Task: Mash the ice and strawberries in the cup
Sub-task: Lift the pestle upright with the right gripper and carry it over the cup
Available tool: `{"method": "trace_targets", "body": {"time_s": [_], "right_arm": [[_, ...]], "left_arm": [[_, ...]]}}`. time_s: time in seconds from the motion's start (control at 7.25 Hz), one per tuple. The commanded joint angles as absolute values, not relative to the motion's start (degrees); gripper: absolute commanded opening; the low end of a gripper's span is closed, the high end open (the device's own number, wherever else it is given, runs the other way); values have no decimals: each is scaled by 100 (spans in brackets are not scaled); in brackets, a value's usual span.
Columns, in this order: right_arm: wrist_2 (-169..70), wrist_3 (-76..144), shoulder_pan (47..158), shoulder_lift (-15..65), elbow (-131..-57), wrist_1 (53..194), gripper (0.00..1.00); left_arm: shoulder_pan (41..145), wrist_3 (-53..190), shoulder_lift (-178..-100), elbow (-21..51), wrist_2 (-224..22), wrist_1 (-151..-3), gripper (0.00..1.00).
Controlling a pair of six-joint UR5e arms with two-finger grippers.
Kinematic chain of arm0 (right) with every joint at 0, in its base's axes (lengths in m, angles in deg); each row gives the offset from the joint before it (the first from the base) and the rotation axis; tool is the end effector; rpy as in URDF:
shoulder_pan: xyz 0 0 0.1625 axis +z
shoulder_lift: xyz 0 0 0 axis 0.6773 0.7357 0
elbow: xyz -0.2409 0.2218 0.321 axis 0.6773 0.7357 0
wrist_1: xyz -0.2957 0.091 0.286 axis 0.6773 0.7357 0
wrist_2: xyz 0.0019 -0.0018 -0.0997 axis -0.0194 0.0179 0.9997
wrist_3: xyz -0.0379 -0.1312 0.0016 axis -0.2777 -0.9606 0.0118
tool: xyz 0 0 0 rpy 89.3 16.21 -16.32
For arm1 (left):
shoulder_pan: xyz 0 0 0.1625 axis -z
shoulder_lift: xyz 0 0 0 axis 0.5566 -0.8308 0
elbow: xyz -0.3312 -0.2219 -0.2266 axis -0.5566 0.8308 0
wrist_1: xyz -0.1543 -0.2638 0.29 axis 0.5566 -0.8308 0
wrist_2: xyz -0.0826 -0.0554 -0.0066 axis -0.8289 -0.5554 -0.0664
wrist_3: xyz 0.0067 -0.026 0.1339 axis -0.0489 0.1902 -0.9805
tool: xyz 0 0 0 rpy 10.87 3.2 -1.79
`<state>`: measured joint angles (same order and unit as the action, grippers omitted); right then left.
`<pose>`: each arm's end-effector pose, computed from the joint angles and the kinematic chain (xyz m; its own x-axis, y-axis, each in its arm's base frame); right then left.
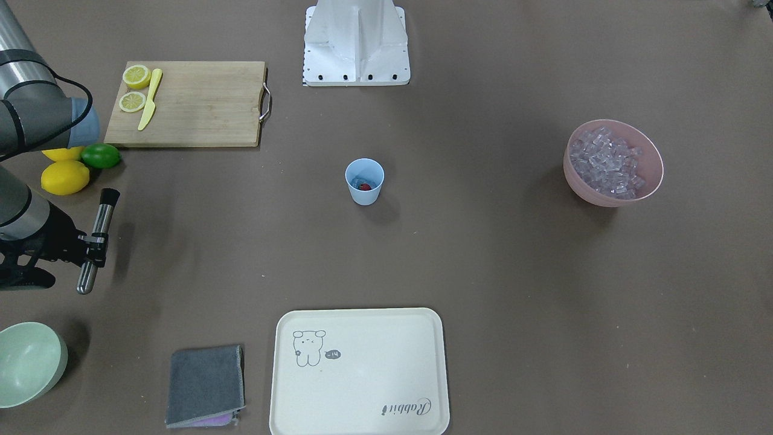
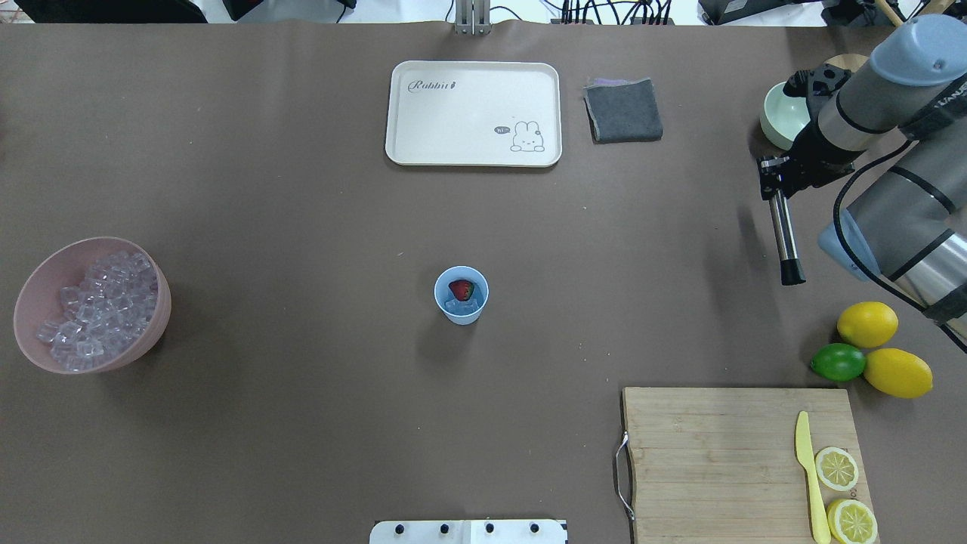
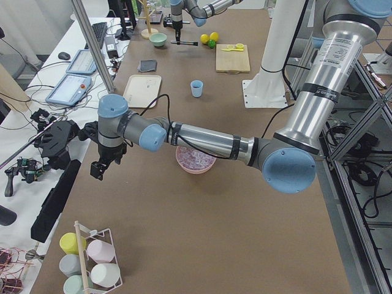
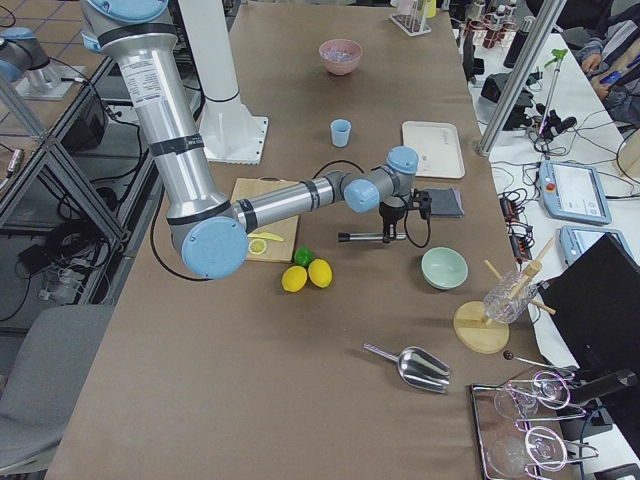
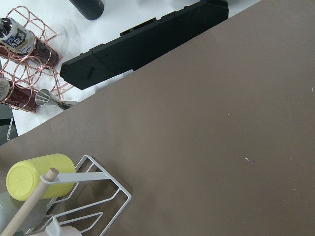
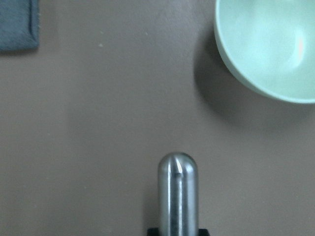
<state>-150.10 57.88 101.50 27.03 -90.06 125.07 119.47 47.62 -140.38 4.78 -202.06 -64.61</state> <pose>-0.2970 -0.6035 0.5281 0.7277 -0.0239 0.6855 -0.0272 0.9976 0.0636 -0.0067 -0.6964 0.5700 0.8089 0.3935 -0.4369 -0.1551 0.8595 0.4870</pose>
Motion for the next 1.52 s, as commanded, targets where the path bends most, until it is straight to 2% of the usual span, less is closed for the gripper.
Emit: {"method": "trace_targets", "body": {"time_s": [0.0, 0.41, 0.69, 1.1, 1.38], "right_arm": [[-14791, 5808, 10249, 2632, -9781, 12498, 0], [-14414, 5939, 10223, 2457, -10679, 12428, 0], [-14010, 6001, 10039, 2019, -10813, 12419, 0], [-13185, 7157, 9443, 2009, -10936, 10404, 0], [-11854, 7363, 8593, 2034, -10954, 9218, 0]], "left_arm": [[11951, 4819, -14106, 473, -20237, -6395, 98], [11952, 4828, -14045, 429, -20238, -6386, 98], [11960, 4854, -14018, 289, -20238, -6377, 98], [12048, 4855, -14018, -27, -20238, -6377, 98], [12092, 5072, -14009, -186, -20238, -6386, 98]]}}
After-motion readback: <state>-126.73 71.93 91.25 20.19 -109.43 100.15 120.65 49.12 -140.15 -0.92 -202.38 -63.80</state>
